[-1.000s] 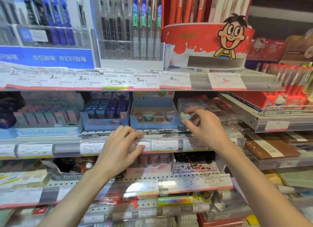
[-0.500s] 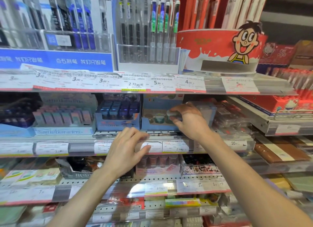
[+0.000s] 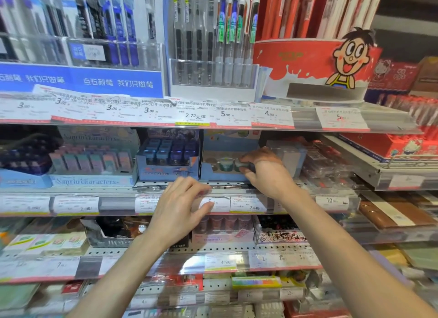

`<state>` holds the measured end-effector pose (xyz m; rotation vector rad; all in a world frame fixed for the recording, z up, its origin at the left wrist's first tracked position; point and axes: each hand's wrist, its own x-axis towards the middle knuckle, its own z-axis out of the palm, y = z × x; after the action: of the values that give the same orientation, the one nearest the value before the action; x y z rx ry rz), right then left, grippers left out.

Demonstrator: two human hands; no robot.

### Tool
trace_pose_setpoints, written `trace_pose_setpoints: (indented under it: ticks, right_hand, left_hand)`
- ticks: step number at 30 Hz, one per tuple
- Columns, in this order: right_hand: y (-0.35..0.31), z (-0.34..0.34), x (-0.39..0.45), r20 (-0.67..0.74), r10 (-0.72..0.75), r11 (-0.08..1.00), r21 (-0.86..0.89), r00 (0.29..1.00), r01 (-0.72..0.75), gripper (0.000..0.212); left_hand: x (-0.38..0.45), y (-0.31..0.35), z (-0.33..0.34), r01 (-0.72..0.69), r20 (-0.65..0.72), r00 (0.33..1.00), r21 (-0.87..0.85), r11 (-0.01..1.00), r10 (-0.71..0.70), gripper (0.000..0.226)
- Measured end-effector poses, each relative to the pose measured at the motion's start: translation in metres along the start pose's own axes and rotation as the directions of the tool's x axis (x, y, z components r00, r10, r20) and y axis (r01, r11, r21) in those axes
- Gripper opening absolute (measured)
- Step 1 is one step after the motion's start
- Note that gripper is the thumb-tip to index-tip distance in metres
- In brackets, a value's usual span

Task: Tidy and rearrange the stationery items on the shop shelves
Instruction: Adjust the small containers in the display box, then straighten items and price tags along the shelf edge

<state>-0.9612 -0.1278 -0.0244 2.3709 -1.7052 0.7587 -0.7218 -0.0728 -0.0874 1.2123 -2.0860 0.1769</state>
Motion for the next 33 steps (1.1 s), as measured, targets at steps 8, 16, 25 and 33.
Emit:
trace_pose_setpoints:
  ticks: [8,16,25,33]
  right_hand:
    - [-0.001,-0.003,-0.005,0.049,-0.008,0.999,-0.044,0.999,0.010,0.036]
    - [-0.015,-0.010,-0.028,-0.082,0.042,0.998,0.053,0.996,-0.038,0.040]
    - [-0.071,0.012,-0.087,-0.241,0.241,0.940,0.300,0.940,-0.164,0.028]
    - [-0.109,0.021,-0.074,-0.212,0.199,0.974,0.150,0.957,-0.169,0.025]
  left_hand:
    - [0.000,0.001,-0.002,0.015,0.006,1.000,-0.021,1.000,-0.015,0.033]
    - [0.000,-0.006,-0.015,0.076,-0.022,0.997,-0.163,0.984,-0.080,0.033]
    - [-0.024,-0.061,-0.059,0.134,-0.065,0.987,-0.186,0.973,-0.148,0.039]
    - [-0.029,-0.113,-0.094,0.091,0.022,0.996,-0.101,0.991,-0.089,0.027]
